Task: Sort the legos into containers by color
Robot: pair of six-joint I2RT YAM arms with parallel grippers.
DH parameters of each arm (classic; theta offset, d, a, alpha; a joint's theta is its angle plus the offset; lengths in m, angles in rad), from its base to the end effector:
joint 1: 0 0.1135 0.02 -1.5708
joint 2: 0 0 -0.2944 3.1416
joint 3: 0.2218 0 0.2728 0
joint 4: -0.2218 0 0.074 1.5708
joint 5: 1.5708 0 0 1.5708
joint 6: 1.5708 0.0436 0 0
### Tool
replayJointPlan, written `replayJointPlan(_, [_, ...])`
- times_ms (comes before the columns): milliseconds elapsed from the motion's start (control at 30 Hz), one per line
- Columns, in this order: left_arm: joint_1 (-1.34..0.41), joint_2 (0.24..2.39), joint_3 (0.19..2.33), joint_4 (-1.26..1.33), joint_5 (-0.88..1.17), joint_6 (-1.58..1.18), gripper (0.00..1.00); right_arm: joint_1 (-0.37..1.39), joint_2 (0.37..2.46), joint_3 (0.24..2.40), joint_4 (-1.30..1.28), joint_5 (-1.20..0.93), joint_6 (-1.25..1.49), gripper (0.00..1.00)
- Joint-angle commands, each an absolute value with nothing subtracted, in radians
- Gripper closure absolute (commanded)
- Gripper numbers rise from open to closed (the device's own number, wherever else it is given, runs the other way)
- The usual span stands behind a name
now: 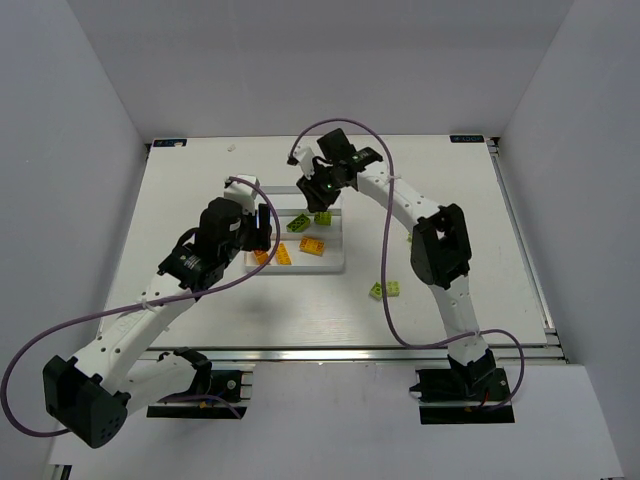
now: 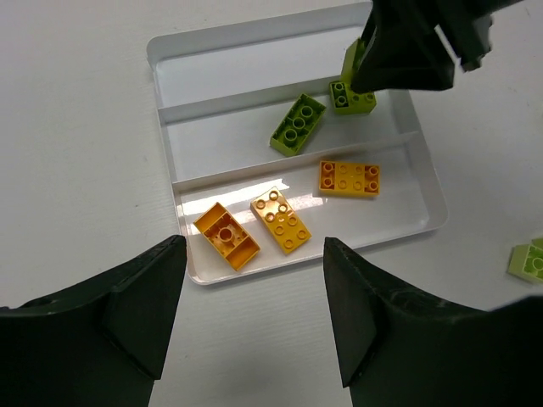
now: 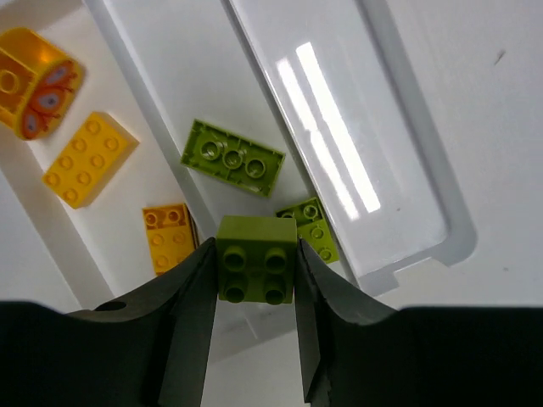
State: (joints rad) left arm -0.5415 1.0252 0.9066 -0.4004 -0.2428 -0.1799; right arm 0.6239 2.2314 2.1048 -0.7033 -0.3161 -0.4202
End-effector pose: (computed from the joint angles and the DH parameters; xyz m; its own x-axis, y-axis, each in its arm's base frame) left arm 0.2107 -0.1145 0.3356 -0.4757 0.0835 -0.8756 0.2402 0.9700 -0.0380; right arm 0.4386 0.3324 0.2867 -0.2508 -0.6582 -0.7098 -0.9067 0.4165 -0.0659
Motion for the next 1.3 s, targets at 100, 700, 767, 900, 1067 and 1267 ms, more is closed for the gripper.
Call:
replayJointPlan(100, [-0.54,1.009,0.896,-0.376,-0.255,-0.173,0.24,0.607,2.293,2.112,-0.724,-0.293,-0.364,0.6])
replayJointPlan(700, [-0.54,0.993,0.897,-0.37,-0.206,-0.176,0.38,0.512,1.849,1.691,-0.589,-0.261,-0.295,0.52])
replayJointPlan(767, [-0.54,0.982,0.9,-0.368,-0.186,-0.176,0.64,0.45,1.723,1.557,-0.589,-0.259,-0.322,0.68])
replayJointPlan(900, [-0.54,0.966,0.907,-0.37,-0.157,-0.181,0.81,0.336,1.571,1.335,-0.702,-0.256,-0.466,0.68])
replayJointPlan(1067, [-0.54,0.957,0.911,-0.367,-0.12,-0.189,0.53,0.269,1.458,1.073,-0.805,-0.063,-0.555,0.14])
replayJointPlan(1267, [-0.54,0.957,0.913,-0.367,-0.087,-0.19,0.36,0.238,1.402,0.965,-0.808,0.045,-0.561,0.11])
